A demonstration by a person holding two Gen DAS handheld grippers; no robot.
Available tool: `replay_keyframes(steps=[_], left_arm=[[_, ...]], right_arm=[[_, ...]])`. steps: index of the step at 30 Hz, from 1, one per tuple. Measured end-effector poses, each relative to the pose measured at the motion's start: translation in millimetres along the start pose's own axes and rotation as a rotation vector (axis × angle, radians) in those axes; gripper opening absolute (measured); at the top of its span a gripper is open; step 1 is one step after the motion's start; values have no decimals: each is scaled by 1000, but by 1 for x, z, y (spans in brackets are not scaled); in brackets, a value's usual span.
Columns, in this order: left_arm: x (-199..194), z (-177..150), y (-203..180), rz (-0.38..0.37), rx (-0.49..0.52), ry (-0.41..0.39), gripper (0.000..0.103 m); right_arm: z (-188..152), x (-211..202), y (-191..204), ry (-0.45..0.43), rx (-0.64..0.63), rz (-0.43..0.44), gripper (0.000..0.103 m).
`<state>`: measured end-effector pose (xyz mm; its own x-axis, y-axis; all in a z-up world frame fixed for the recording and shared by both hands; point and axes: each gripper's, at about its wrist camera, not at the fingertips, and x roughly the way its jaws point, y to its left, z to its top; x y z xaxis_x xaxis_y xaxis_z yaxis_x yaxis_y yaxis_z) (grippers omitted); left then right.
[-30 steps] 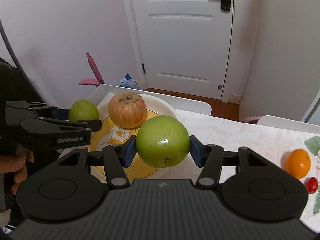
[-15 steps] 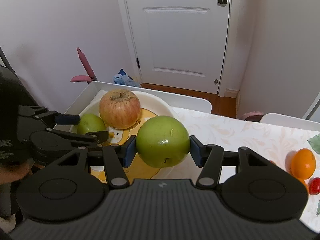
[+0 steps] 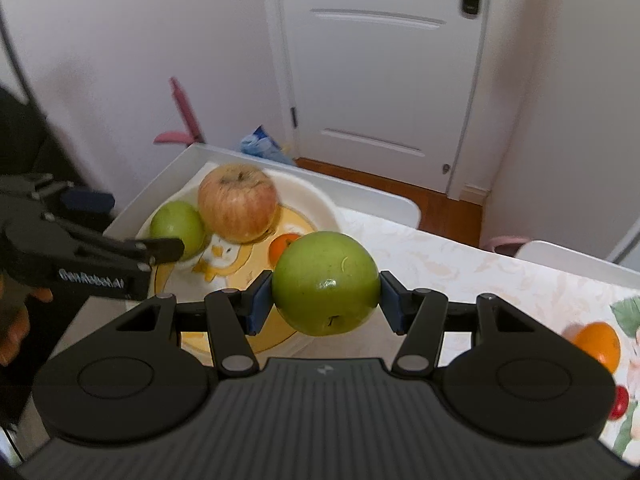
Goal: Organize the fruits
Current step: 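Lower both green apples into the duck bowl and open both grippers, then move both tools back over the table toward the kiwi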
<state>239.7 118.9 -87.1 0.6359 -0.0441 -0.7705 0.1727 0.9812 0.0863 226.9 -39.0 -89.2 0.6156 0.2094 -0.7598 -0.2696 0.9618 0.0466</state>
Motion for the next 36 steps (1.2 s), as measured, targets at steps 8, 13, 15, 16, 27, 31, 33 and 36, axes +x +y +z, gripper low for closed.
replay_keyframes(steps=[8,13,15,16,27,31,33,36], left_arm=[[-17,-4,9,-9,-47,-14,99],[-18,-4,11,0,-62,-18,99],[-20,-5,12,2,-63,-24,99],[-20,-6,12,3,-65,-25,99],[-28,-6,12,-11,-95,-38,99],[-34,-7,9,-19,-95,-44,99],[-37,-8,7,-23,-92,-47,99],[-45,-8,4,-33,-88,-56,99]], right_arm=[[-4,21,27,23,-94,81,71],[-8,36,39,45,-98,96,71],[-10,38,39,50,-101,102,71],[-10,39,41,52,-108,104,71],[-13,12,39,-18,-106,40,103],[-16,-2,36,-30,-86,33,103],[-18,-10,35,-37,-79,26,103],[-22,-25,32,-46,-64,12,103]])
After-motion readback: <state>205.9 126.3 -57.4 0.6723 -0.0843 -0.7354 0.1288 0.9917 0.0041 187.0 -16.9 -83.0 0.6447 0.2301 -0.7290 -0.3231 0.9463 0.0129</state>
